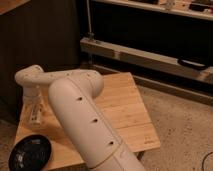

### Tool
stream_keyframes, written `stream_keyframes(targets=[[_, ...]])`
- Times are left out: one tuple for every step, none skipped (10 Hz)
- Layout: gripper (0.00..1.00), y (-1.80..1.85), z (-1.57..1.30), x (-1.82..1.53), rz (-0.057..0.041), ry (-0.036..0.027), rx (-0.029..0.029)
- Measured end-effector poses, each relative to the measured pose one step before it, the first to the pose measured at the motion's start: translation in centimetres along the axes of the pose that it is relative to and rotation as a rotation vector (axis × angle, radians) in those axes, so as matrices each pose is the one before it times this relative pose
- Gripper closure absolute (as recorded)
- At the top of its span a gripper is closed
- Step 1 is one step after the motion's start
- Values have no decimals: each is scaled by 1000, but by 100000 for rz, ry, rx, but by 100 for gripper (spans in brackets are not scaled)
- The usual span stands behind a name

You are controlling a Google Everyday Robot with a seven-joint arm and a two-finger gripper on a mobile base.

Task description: Place the bottle in the ceramic bowl

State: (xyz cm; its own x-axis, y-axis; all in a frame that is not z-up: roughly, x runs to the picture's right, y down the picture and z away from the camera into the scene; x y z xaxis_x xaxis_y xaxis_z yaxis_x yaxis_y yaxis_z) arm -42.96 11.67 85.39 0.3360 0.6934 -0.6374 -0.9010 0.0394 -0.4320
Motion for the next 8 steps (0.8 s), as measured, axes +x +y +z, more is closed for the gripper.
stream_keyframes(targets=[[35, -118, 102, 20, 657, 137, -302], [35, -68, 81, -29, 606, 259, -354], [35, 1, 102, -8, 578, 530, -332], [35, -29, 90, -1, 335, 526, 120], [37, 46, 33, -82, 217, 438, 138], [45, 87, 93, -29, -591, 807, 587], [55, 220, 84, -28, -770, 746, 668], [66, 197, -11, -57, -339, 637, 309]])
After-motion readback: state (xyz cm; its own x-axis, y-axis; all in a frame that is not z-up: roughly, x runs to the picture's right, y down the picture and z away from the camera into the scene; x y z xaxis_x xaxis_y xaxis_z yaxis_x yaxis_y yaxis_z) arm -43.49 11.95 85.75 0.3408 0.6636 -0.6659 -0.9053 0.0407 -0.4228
